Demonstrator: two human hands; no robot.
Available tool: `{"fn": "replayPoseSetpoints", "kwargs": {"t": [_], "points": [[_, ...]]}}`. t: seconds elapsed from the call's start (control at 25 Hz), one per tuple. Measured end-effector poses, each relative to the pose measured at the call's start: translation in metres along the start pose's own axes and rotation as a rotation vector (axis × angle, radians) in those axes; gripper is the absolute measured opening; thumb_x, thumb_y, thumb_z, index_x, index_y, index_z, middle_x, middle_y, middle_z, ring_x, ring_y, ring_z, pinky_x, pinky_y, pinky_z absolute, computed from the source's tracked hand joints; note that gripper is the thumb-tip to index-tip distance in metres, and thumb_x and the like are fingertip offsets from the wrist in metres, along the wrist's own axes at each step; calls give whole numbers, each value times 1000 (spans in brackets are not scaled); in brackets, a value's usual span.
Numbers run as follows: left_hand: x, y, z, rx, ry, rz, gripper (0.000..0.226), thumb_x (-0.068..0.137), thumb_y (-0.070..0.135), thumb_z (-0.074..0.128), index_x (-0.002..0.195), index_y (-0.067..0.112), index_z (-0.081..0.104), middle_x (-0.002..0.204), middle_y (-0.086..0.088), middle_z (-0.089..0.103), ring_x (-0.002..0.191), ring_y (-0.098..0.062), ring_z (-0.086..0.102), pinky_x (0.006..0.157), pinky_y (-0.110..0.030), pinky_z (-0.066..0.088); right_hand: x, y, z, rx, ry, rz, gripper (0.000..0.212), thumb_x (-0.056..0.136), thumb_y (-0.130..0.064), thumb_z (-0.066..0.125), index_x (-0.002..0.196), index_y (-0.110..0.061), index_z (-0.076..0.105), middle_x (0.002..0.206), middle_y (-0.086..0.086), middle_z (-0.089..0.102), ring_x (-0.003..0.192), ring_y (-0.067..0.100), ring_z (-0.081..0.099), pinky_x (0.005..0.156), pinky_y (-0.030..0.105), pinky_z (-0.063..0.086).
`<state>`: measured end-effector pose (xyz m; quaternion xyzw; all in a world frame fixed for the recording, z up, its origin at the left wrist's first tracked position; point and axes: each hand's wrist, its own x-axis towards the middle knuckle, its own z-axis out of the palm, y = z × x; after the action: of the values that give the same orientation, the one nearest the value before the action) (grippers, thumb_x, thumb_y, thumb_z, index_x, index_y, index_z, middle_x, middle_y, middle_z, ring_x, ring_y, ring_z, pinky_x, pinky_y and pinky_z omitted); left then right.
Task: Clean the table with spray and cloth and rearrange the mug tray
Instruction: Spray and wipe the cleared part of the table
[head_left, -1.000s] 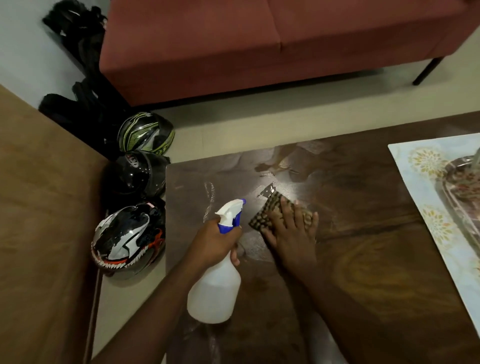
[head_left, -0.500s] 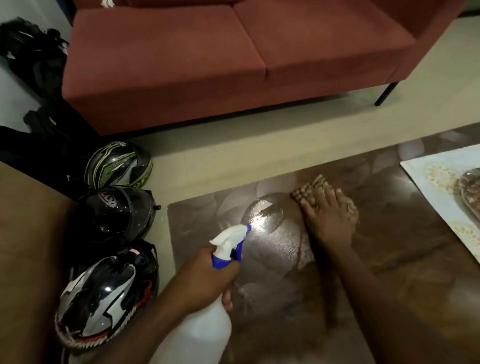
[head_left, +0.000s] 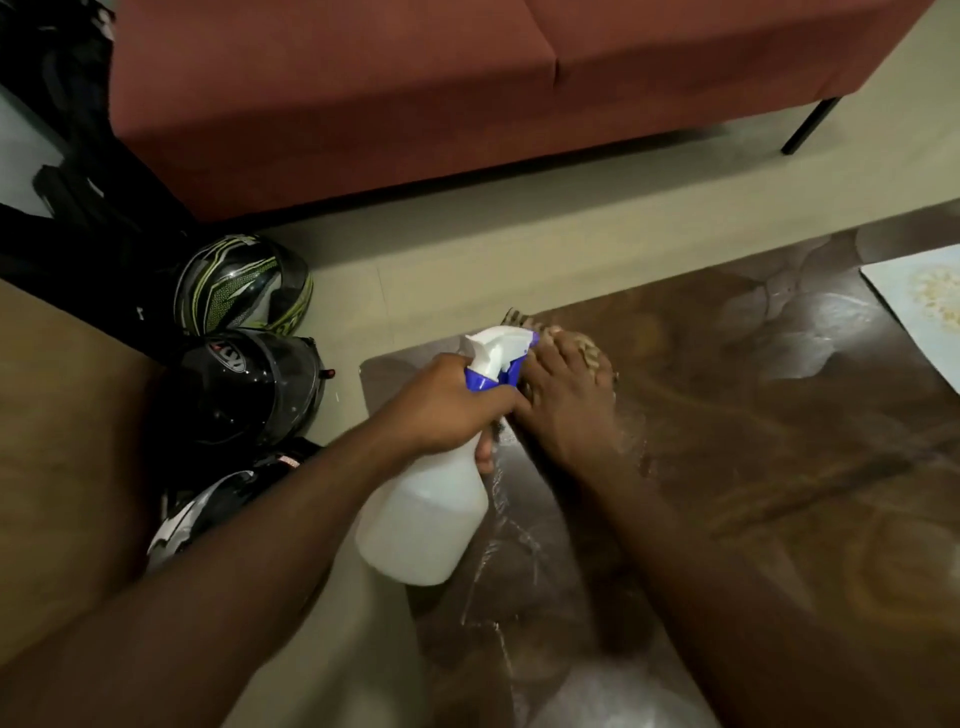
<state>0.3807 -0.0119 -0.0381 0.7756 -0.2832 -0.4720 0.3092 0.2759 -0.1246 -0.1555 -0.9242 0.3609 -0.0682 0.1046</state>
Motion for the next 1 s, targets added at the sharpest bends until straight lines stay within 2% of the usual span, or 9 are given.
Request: {"fn": "replayPoseSetpoints", "kwargs": {"t": [0.08,0.24,0.4,0.56,0.68,0.76,0.84,0.92,1.0], "points": [[1,5,-5,-43,-25,-11,26,87,15,56,66,4,66,57,-19,67,55,-27,69,61,-28,58,-17,31,-7,-82,0,-99,52,90,-57,32,134,-34,47,148,-6,41,138,19,33,106,55,28],[9,6,-16,-145,-92,-42,23,85,14,59,88,-6,68,53,-16,61,50,-29,65,61,-37,59,38,26,-21,28,3,266,47,91,-54,32,135,-38,40,152,-7,30,141,21,21,108,56,15],[10,0,-9,-72,-175,-13,39,84,16,58,105,-16,63,52,-16,61,52,-31,65,66,-44,59,-32,26,2,-44,21,-120,51,89,-55,38,133,-31,49,145,-4,45,137,22,34,107,56,25],[-5,8,5,-120,-266,9,37,85,14,55,112,-10,62,51,-14,59,50,-30,62,67,-44,57,-15,72,-33,19,43,369,51,90,-57,34,136,-36,43,151,-4,34,141,21,25,110,55,19],[-13,14,31,-113,-255,37,15,89,5,54,94,0,68,50,-15,58,45,-29,59,62,-43,57,-61,37,-17,-11,64,97,54,88,-56,32,132,-28,50,145,1,45,137,24,35,106,56,28],[-24,21,48,-86,-293,30,13,87,5,56,85,-3,66,49,-16,58,45,-29,59,65,-47,58,-121,68,-18,-76,75,-40,52,88,-57,35,130,-31,53,142,-2,49,135,22,40,104,57,33],[-36,26,64,-85,-332,20,19,84,9,57,83,-8,65,49,-15,58,48,-30,61,69,-50,58,-124,104,-38,-23,109,185,51,87,-58,35,130,-35,51,145,-5,45,136,20,36,105,56,30],[-38,30,77,-62,-314,42,34,88,5,53,58,9,69,48,-14,58,50,-30,61,70,-46,58,-112,91,-42,11,104,419,50,87,-55,36,131,-36,49,147,-5,42,137,22,34,106,56,26],[-44,32,96,-59,-321,74,54,91,0,48,45,17,69,47,-13,57,49,-29,60,67,-38,57,-142,67,-29,-21,162,260,47,87,-51,41,128,-31,54,142,-2,49,132,24,43,103,58,32]]}}
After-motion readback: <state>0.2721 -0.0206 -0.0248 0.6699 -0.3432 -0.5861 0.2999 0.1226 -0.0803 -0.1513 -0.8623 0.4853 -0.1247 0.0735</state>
